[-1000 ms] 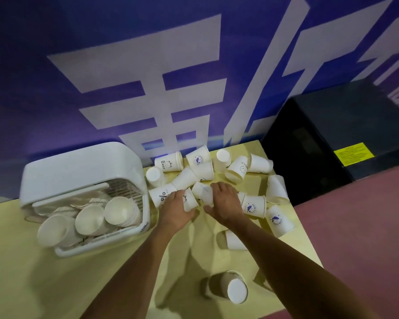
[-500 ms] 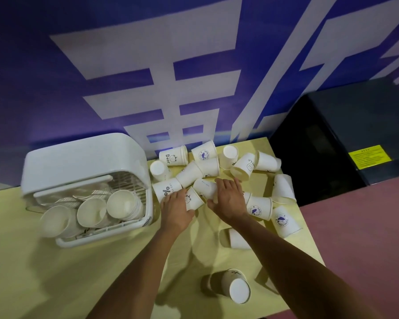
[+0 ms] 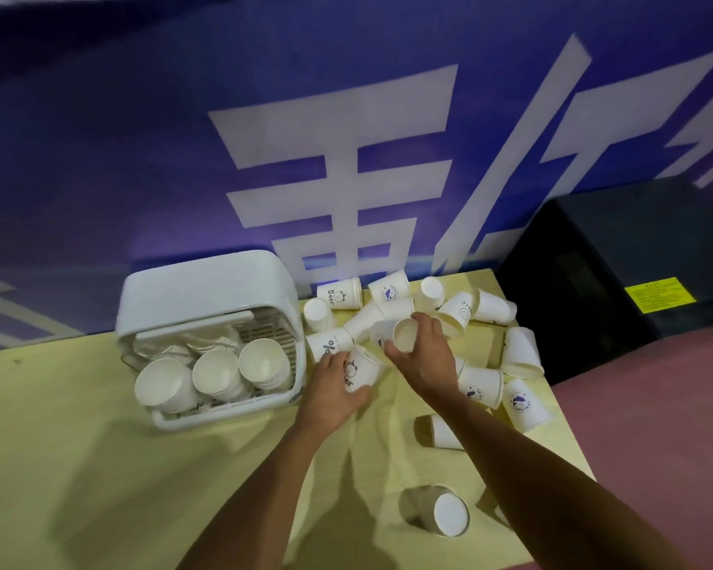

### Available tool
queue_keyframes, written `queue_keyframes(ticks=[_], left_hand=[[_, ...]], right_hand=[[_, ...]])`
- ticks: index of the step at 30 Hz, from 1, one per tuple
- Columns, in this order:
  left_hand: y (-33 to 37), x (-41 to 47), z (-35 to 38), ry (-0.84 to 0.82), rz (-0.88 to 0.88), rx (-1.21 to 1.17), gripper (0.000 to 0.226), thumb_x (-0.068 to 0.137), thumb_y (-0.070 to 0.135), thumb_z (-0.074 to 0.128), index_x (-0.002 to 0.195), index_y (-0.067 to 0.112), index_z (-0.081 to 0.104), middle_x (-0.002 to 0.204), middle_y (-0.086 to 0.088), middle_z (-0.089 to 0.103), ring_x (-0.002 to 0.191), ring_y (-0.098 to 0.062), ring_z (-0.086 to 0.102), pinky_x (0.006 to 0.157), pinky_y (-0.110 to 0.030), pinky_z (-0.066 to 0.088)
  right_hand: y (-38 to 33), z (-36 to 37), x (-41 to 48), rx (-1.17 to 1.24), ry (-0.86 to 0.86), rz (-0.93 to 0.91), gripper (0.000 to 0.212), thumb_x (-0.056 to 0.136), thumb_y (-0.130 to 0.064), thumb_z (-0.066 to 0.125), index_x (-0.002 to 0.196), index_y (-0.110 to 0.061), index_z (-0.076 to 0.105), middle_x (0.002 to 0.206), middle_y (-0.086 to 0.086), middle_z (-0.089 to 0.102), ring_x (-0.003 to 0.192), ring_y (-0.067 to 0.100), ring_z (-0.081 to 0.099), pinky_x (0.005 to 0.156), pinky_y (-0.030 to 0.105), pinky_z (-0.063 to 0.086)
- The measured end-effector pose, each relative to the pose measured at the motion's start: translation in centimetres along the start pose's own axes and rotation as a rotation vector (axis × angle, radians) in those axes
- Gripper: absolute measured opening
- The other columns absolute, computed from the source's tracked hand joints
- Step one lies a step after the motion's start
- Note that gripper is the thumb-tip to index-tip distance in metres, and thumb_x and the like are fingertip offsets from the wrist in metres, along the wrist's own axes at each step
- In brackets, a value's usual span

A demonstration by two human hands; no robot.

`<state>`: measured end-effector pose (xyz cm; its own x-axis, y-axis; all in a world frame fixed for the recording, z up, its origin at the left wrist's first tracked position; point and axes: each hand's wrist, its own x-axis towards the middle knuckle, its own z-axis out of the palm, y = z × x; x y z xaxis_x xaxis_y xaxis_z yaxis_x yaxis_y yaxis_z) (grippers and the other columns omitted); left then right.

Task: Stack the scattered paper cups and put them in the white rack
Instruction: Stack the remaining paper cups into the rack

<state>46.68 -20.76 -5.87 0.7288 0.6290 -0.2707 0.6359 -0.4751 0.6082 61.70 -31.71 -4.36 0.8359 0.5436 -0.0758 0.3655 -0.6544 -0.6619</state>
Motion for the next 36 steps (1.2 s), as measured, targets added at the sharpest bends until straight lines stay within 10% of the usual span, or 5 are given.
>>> queue_keyframes(ticks=[23, 36], left_hand=[[-8.9, -7.9, -5.9, 0.105, -0.031, -0.081, 0.057, 0.071, 0.041, 0.076, 0.120, 0.018, 0.059, 0.111, 0.003, 0.055, 0.106, -0.016, 0.054, 0.087, -0.026, 0.041], [-14.1, -11.5, -8.9, 0.182, -0.132, -0.147, 0.062, 0.071, 0.045, 0.074, 0.126, 0.023, 0.055, 0.112, 0.007, 0.060, 0.104, -0.014, 0.057, 0.091, -0.034, 0.049]], right_hand=[[-13.5, 3.6, -5.7, 0.163, -0.172, -0.462, 0.077, 0.071, -0.060, 0.071, 0.134, -0.033, 0.037, 0.128, -0.011, 0.049, 0.108, 0.005, 0.046, 0.086, 0.023, 0.044], [-15.9, 7.5, -6.8, -0.041, -0.219, -0.556, 0.080, 0.078, -0.042, 0.080, 0.142, -0.018, 0.039, 0.142, 0.006, 0.044, 0.124, 0.022, 0.046, 0.096, 0.034, 0.048]])
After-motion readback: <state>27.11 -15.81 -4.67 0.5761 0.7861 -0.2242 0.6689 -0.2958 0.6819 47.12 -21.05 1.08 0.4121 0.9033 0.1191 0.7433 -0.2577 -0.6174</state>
